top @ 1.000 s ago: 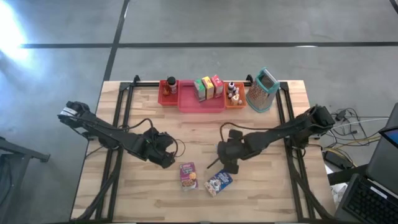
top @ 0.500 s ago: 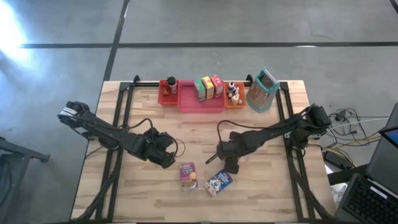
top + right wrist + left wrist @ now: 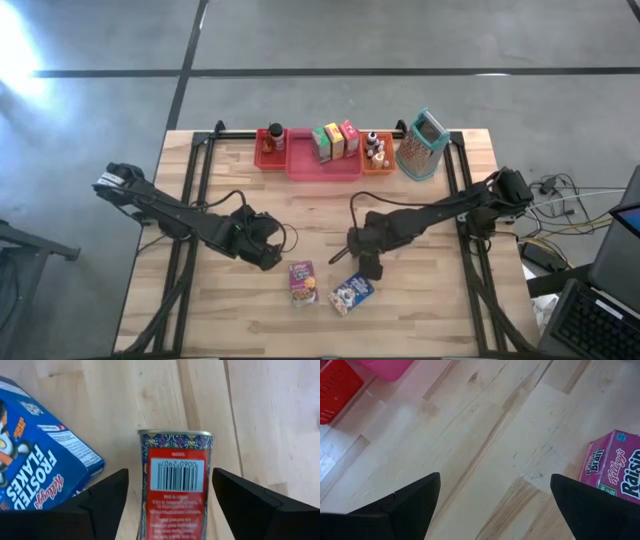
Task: Pick & Place Kitchen Items
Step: Put the red seasoning can into the red bin
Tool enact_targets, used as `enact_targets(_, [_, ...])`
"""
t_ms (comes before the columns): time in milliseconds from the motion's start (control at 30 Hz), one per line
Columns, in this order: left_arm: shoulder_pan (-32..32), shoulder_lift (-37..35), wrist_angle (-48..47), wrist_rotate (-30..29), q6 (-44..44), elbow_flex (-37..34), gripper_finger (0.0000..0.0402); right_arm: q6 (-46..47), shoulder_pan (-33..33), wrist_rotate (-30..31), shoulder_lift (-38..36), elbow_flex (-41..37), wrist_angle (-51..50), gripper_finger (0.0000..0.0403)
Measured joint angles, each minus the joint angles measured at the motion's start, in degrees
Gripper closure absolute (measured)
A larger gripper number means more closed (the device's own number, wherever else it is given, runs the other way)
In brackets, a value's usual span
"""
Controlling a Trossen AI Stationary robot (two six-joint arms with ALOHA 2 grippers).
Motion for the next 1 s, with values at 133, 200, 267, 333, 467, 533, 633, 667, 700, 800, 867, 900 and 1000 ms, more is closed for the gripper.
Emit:
enact_targets(133, [0.0,0.0,0.0,0.0,0.0,0.0,0.0019,0.8,0.7,1.5,-0.8,0.0,-3.4,0.0112])
enact_targets(200, [0.0,0.0,0.1,0.0,0.0,0.0,0.0019,1.4,1.6,3.5,-1.3,-0.1,-6.2,0.0117])
enact_targets(267, [0.0,0.0,0.1,0.0,0.0,0.0,0.0019,2.3,2.7,4.6,-1.8,-0.2,-8.4,0.0126])
enact_targets(333, [0.0,0.0,0.2,0.0,0.0,0.0,0.0019,3.3,3.8,5.2,-3.1,-0.5,-9.6,0.0134])
enact_targets(467, [0.0,0.0,0.3,0.0,0.0,0.0,0.0019,4.6,5.6,7.9,-5.9,-1.6,-9.9,0.0144])
enact_targets(533, [0.0,0.0,0.3,0.0,0.0,0.0,0.0019,5.4,6.4,8.3,-7.8,-2.4,-9.9,0.0143])
enact_targets(633, [0.0,0.0,0.4,0.0,0.0,0.0,0.0019,7.7,8.1,9.8,-10.8,-4.2,-10.5,0.0130])
enact_targets(667, [0.0,0.0,0.4,0.0,0.0,0.0,0.0019,8.9,8.9,10.6,-12.0,-5.2,-10.9,0.0125])
enact_targets(700, [0.0,0.0,0.4,0.0,0.0,0.0,0.0019,10.1,9.7,11.2,-13.2,-6.4,-11.2,0.0119])
enact_targets(800, [0.0,0.0,0.4,0.0,0.0,0.0,0.0019,13.9,12.3,13.7,-16.9,-11.5,-10.0,0.0100])
enact_targets(867, [0.0,0.0,0.4,0.0,0.0,0.0,0.0019,16.0,14.0,16.7,-19.0,-15.6,-5.8,0.0088])
enact_targets(900, [0.0,0.0,0.4,0.0,0.0,0.0,0.0019,16.9,14.6,17.9,-19.8,-17.6,-3.1,0.0082])
enact_targets(1000, [0.0,0.0,0.5,0.0,0.0,0.0,0.0019,16.7,15.5,18.9,-21.3,-23.2,5.5,0.0063])
